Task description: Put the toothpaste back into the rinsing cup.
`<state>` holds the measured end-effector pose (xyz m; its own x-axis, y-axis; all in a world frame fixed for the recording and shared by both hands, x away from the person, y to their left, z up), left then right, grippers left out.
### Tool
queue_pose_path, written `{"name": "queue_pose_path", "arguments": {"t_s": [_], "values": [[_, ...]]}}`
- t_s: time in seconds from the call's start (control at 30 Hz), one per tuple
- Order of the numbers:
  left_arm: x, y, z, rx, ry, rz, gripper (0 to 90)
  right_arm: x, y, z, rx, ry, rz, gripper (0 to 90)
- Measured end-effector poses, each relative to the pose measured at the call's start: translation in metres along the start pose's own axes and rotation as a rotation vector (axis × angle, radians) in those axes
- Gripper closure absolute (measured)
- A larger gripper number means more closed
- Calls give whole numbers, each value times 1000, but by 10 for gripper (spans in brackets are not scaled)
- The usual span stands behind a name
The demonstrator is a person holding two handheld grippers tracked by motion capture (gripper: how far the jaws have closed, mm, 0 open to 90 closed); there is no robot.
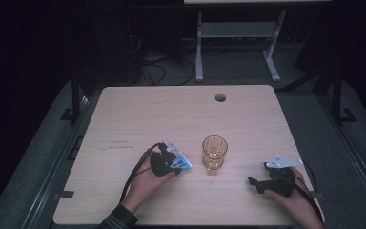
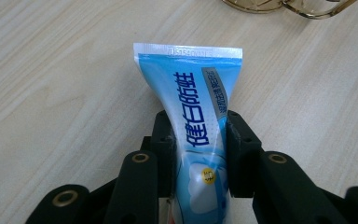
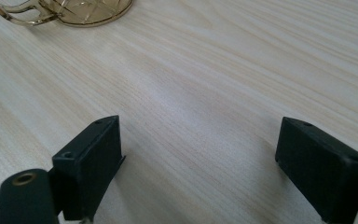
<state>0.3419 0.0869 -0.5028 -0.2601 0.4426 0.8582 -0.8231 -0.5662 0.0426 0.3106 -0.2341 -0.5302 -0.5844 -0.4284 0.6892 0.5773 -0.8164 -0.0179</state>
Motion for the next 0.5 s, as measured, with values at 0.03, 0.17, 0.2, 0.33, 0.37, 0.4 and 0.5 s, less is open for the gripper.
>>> {"name": "queue_pose_path", "arguments": {"t_s": [0.03, 0.17, 0.2, 0.33, 0.37, 0.4, 0.5], "values": [[1, 0, 0, -3, -2, -5, 694, 0, 0, 0, 0, 1, 0, 135], [3, 0, 0, 0, 9, -19, 701, 0, 0, 0, 0, 1, 0, 135], [4, 0, 0, 4, 20, -21, 702, 0, 0, 0, 0, 1, 0, 135], [12, 0, 2, 11, 64, -50, 707, 0, 0, 0, 0, 1, 0, 135], [14, 0, 3, 16, 75, -56, 709, 0, 0, 0, 0, 1, 0, 135], [17, 0, 3, 15, 82, -60, 710, 0, 0, 0, 0, 0, 0, 135], [22, -1, 4, 23, 108, -71, 713, 0, 0, 0, 0, 1, 0, 135]]}}
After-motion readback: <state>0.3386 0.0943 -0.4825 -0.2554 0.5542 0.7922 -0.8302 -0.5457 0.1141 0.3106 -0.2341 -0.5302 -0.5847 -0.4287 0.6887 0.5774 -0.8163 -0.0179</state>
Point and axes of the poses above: each handheld gripper's, and its own axes: x roughly backward along the jaws, z roughly out of its top, y roughly to its right, the point moved 7 cm from there along -x, roughly forward along the jaws, and after that the axes turned 1 degree about -z, right-handed, at the moved point
